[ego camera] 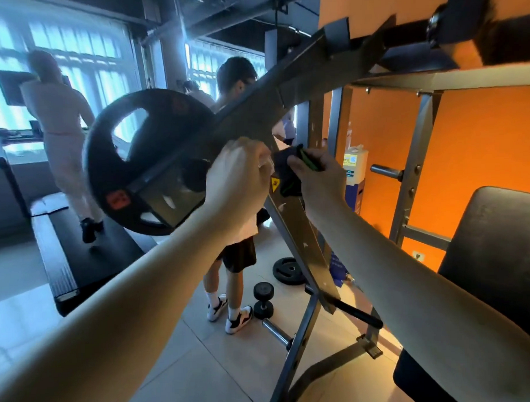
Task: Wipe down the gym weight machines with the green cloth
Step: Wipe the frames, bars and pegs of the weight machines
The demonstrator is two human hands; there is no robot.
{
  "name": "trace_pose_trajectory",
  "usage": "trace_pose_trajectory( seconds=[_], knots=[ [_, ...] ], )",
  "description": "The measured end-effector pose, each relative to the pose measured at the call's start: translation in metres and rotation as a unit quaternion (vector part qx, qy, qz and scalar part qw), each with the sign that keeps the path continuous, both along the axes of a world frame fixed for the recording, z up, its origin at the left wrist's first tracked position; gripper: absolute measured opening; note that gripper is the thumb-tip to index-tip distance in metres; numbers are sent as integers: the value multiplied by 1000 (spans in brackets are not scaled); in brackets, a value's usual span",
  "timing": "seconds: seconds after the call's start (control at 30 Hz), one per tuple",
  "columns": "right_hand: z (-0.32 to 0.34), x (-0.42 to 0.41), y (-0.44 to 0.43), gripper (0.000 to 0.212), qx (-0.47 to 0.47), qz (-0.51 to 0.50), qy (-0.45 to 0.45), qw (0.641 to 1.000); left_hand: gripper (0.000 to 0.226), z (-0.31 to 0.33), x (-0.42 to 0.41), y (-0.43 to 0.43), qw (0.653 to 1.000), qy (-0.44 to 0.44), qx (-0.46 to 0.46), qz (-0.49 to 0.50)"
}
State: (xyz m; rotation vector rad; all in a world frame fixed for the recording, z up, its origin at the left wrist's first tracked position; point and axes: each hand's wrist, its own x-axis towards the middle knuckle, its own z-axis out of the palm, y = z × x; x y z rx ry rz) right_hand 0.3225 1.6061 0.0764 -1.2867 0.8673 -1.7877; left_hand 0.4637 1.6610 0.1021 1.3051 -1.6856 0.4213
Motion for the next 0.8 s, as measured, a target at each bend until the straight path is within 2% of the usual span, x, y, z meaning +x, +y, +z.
trace_pose_trajectory(
  seconds=[0.1,0.17,0.23,0.3,0.33,0.43,0.5,0.57,0.63,0.7,0.8],
  knots=[
    [36,16,-11,22,-90,-79,1,993,21,31,13,10,995,-26,-70,73],
    [56,27,-26,14,-128,-172,25,976,26,43,21,10,990,-45,-54,121],
    [63,46,-35,18,-133,-210,60,967,25,51,31,7,989,-37,-35,138],
    [51,70,-27,21,-129,-173,70,974,13,56,42,5,993,-10,-31,116],
    [41,79,-20,22,-143,-150,80,975,14,58,46,3,994,-1,-25,107],
    [4,85,-2,27,-207,-89,170,959,39,62,55,0,996,15,-2,85],
    [7,75,-4,21,-243,-98,212,941,36,60,58,-3,996,40,-5,78],
    [31,66,-23,18,-228,-149,203,941,33,60,59,-4,996,44,-9,74],
    [55,63,-38,19,-188,-196,137,953,39,61,59,-2,996,53,-10,68],
    [53,74,-36,22,-180,-203,87,959,46,62,60,-1,996,72,-6,52],
    [8,100,0,27,-237,-129,141,952,34,61,63,-1,996,75,-6,55]
  ],
)
